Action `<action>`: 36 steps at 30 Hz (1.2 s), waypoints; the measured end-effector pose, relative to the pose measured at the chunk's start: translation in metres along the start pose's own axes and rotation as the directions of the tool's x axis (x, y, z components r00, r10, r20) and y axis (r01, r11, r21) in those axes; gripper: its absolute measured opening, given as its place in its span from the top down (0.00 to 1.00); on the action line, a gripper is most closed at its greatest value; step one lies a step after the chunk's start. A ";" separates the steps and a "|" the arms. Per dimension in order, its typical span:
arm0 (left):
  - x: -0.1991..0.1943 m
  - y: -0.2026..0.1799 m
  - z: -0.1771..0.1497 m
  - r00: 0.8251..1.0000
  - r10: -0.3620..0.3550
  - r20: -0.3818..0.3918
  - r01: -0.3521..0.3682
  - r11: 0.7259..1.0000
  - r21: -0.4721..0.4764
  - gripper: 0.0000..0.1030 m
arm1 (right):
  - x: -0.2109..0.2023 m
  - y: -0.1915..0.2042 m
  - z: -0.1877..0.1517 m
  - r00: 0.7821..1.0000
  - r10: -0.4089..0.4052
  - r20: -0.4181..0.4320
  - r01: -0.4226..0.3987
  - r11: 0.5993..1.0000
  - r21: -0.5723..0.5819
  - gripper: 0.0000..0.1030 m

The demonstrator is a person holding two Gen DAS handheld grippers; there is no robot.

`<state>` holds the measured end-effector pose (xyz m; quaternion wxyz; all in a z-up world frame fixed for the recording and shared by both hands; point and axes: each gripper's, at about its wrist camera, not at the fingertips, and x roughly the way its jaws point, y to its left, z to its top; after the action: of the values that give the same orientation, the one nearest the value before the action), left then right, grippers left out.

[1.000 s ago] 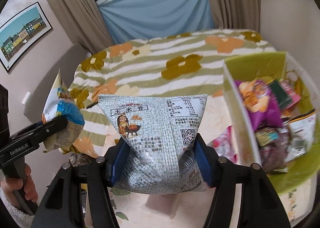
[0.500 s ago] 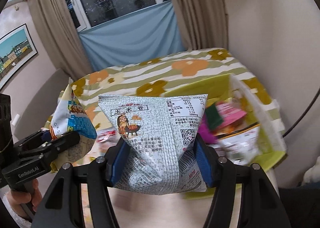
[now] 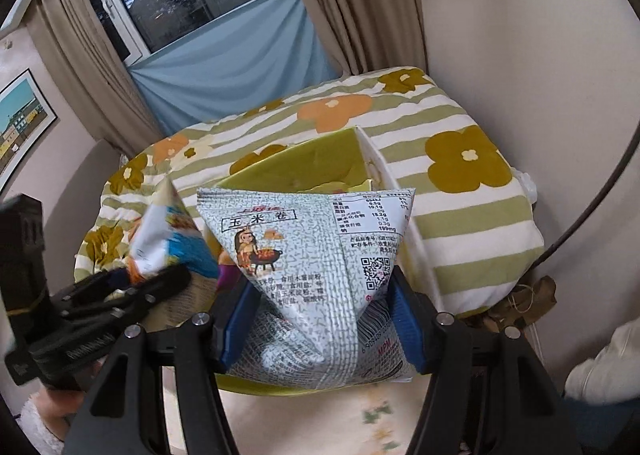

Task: Organize snacks
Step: 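Carry both bags over the box and open both tools to drop them inside, then withdraw both tools from the box toward the remaining snacks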

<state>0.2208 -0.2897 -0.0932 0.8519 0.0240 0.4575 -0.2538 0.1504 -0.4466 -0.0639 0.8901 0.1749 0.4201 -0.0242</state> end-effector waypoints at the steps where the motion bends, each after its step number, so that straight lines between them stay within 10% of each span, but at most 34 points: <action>1: 0.007 -0.004 -0.003 1.000 0.022 -0.011 -0.022 1.000 -0.014 0.22 | 0.001 -0.005 0.001 1.000 0.007 -0.006 -0.007 1.000 -0.006 0.43; 3: 0.012 -0.006 -0.008 0.998 0.054 -0.012 -0.055 0.998 -0.040 0.00 | 0.006 -0.013 0.004 1.000 0.023 -0.021 -0.024 0.999 -0.021 0.43; 26: -0.022 0.047 -0.026 0.971 0.240 -0.002 -0.234 0.943 -0.238 0.00 | 0.074 -0.007 0.062 0.987 0.130 -0.093 -0.144 0.974 -0.176 0.41; 31: -0.026 0.049 -0.033 0.967 0.254 -0.004 -0.247 0.937 -0.248 0.00 | 0.077 -0.007 0.061 0.989 0.127 -0.070 -0.138 0.973 -0.184 0.07; 36: -0.030 0.048 -0.037 0.966 0.257 0.004 -0.248 0.936 -0.250 0.00 | 0.075 -0.008 0.050 0.991 0.119 -0.060 -0.129 0.971 -0.199 0.07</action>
<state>0.2013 -0.2252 -0.0999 0.8819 -0.0285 0.4631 -0.0838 0.2344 -0.4633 -0.0935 0.8928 0.1097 0.4298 0.0787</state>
